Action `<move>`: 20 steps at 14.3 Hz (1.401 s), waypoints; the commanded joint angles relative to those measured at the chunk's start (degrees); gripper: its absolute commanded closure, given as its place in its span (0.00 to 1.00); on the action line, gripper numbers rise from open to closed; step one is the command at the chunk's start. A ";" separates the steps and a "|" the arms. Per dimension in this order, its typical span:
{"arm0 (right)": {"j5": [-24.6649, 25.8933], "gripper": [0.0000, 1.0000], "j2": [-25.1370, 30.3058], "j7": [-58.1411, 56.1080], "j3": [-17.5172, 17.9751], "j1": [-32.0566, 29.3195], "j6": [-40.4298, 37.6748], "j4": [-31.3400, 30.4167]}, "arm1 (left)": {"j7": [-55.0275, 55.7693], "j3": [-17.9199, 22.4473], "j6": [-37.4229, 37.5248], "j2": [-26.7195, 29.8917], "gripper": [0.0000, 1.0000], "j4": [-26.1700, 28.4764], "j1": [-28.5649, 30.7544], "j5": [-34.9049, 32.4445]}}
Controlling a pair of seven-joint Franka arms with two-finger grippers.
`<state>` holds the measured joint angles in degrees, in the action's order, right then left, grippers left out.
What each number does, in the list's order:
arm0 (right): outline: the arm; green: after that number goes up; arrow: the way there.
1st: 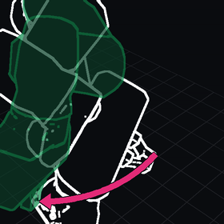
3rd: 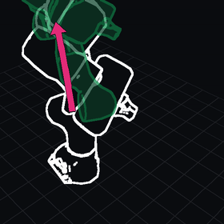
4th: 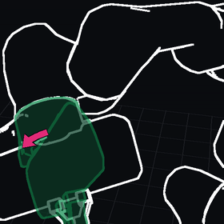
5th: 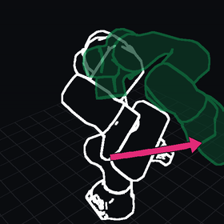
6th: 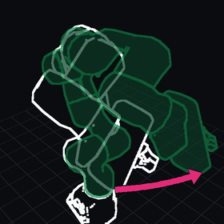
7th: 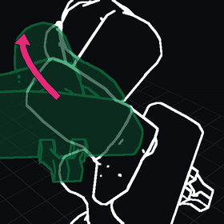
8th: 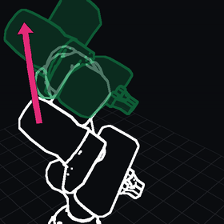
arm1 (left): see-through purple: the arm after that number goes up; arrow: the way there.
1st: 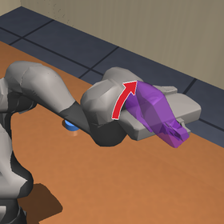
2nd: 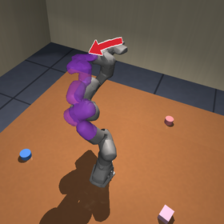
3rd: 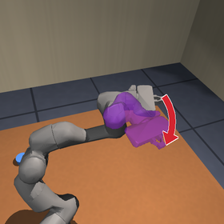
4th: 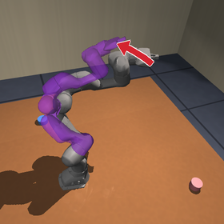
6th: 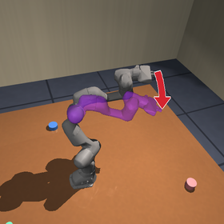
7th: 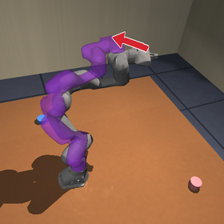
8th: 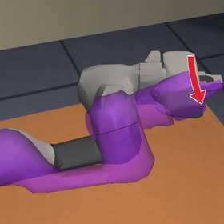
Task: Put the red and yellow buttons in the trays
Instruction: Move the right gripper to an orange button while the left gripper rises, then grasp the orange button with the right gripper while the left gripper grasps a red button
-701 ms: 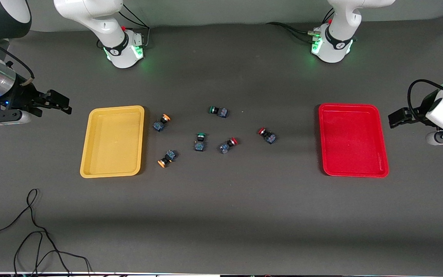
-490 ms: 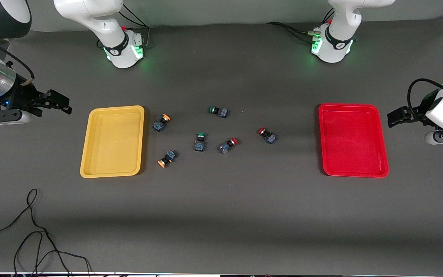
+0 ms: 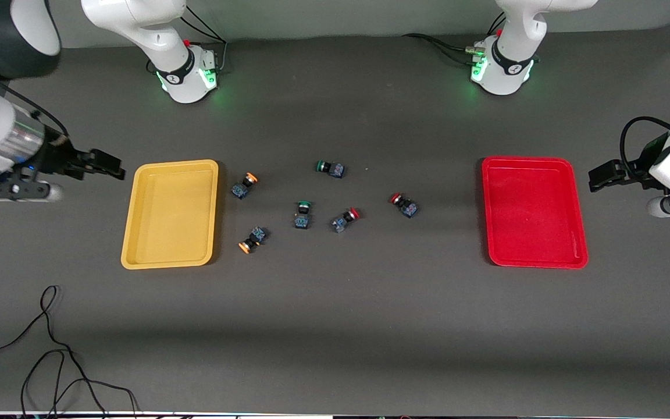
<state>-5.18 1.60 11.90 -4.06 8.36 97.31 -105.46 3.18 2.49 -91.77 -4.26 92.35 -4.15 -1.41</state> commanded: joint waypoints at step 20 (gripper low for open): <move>-1.06 0.00 -19.35 43.64 2.04 20.91 50.60 -32.27 | 48.33 -18.58 -26.58 -34.83 0.03 -9.13 -23.16 -6.49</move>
<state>-5.32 -16.62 53.56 -2.04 28.96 146.43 -137.85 50.14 -16.82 -114.13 -35.12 84.24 -23.71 -5.75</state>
